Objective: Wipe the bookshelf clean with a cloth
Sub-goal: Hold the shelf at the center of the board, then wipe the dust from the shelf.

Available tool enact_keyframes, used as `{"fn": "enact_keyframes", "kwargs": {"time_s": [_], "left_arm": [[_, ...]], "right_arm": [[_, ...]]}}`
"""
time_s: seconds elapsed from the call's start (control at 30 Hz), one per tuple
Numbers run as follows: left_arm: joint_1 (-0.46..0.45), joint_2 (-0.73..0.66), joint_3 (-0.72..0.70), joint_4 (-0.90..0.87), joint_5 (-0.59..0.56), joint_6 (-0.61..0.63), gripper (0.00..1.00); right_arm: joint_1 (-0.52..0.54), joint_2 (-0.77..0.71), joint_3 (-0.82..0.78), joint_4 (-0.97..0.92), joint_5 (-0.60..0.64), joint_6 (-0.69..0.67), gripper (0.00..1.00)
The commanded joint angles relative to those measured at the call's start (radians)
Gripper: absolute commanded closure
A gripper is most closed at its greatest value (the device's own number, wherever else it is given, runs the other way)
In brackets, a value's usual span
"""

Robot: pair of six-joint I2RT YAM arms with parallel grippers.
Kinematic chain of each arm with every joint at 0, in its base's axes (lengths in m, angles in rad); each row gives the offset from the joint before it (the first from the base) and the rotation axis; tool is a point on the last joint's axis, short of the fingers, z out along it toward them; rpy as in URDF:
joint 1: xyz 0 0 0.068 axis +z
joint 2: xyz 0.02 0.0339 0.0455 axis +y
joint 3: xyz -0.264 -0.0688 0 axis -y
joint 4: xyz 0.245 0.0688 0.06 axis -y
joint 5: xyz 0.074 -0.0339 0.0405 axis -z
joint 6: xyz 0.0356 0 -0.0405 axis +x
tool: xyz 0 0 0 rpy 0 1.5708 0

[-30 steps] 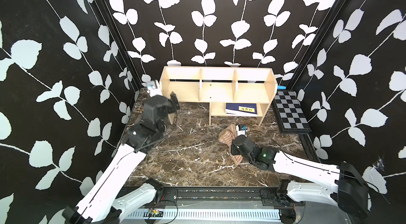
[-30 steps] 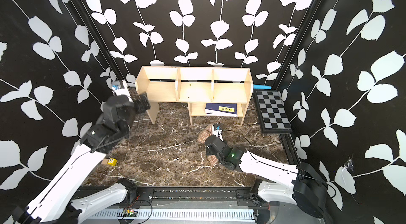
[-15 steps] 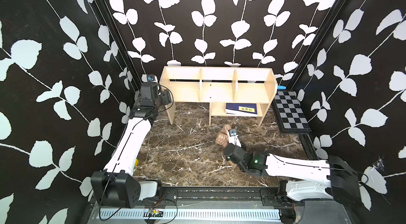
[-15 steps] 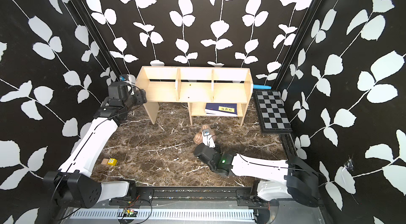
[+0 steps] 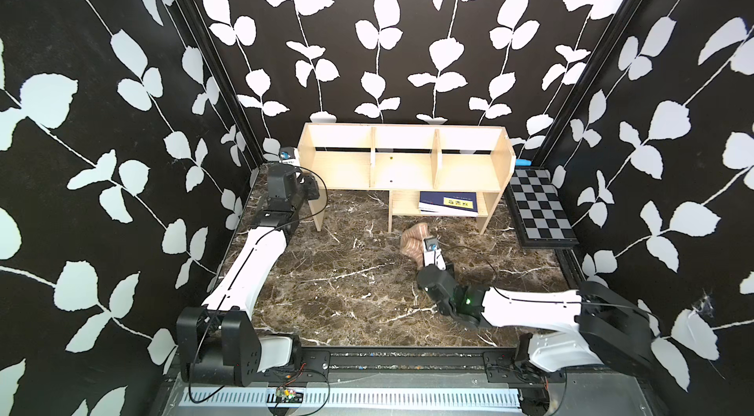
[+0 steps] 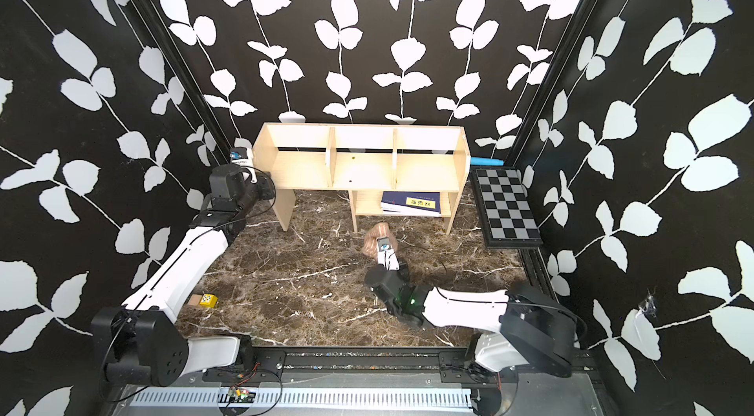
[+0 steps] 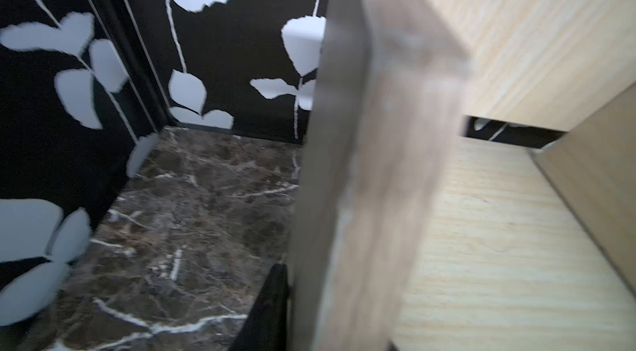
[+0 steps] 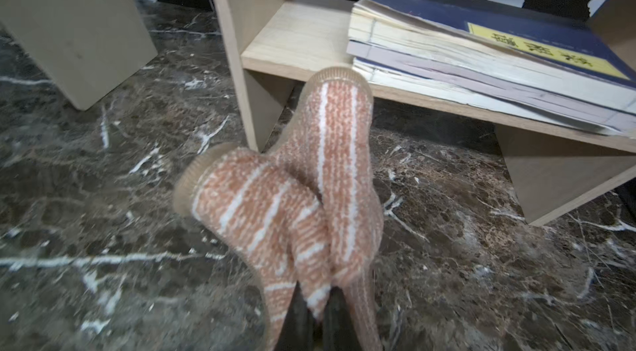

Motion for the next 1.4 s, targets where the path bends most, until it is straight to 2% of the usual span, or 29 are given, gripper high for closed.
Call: {"fn": "enact_keyframes", "kwargs": {"time_s": [0.0, 0.17, 0.27, 0.37, 0.5, 0.57, 0.77, 0.87, 1.1, 1.37], "left_arm": [[-0.005, 0.005, 0.001, 0.083, 0.029, -0.021, 0.86], [-0.005, 0.007, -0.007, 0.09, 0.031, -0.016, 0.9], [-0.005, 0.002, -0.018, 0.096, 0.032, -0.003, 0.93], [-0.005, 0.004, -0.03, 0.1, 0.032, 0.002, 0.93], [-0.006, 0.012, -0.028, 0.096, 0.033, 0.009, 0.95], [-0.006, 0.008, -0.032, 0.096, 0.027, 0.018, 0.97], [-0.009, 0.008, -0.029, 0.091, 0.021, 0.03, 1.0], [-0.008, 0.01, -0.028, 0.088, 0.014, 0.032, 1.0], [-0.012, 0.002, -0.033, 0.086, -0.004, 0.042, 1.0], [-0.029, -0.012, -0.036, 0.091, 0.004, 0.053, 1.0]], "right_arm": [[-0.036, 0.073, 0.026, 0.181, 0.019, -0.08, 1.0], [-0.046, 0.235, 0.146, 0.272, -0.017, -0.244, 1.0], [-0.053, 0.283, 0.172, 0.354, -0.016, -0.258, 1.0], [-0.083, 0.358, 0.231, 0.314, 0.012, -0.239, 1.0], [-0.144, 0.463, 0.251, 0.358, 0.029, -0.242, 1.0], [-0.163, 0.467, 0.236, 0.353, 0.081, -0.223, 1.0], [-0.268, 0.347, 0.094, 0.369, 0.065, -0.109, 1.0], [-0.307, 0.309, 0.075, 0.301, 0.106, -0.114, 1.0], [-0.363, 0.273, 0.058, 0.266, 0.068, -0.117, 1.0], [-0.328, 0.343, 0.172, 0.256, -0.15, -0.095, 1.0]]}}
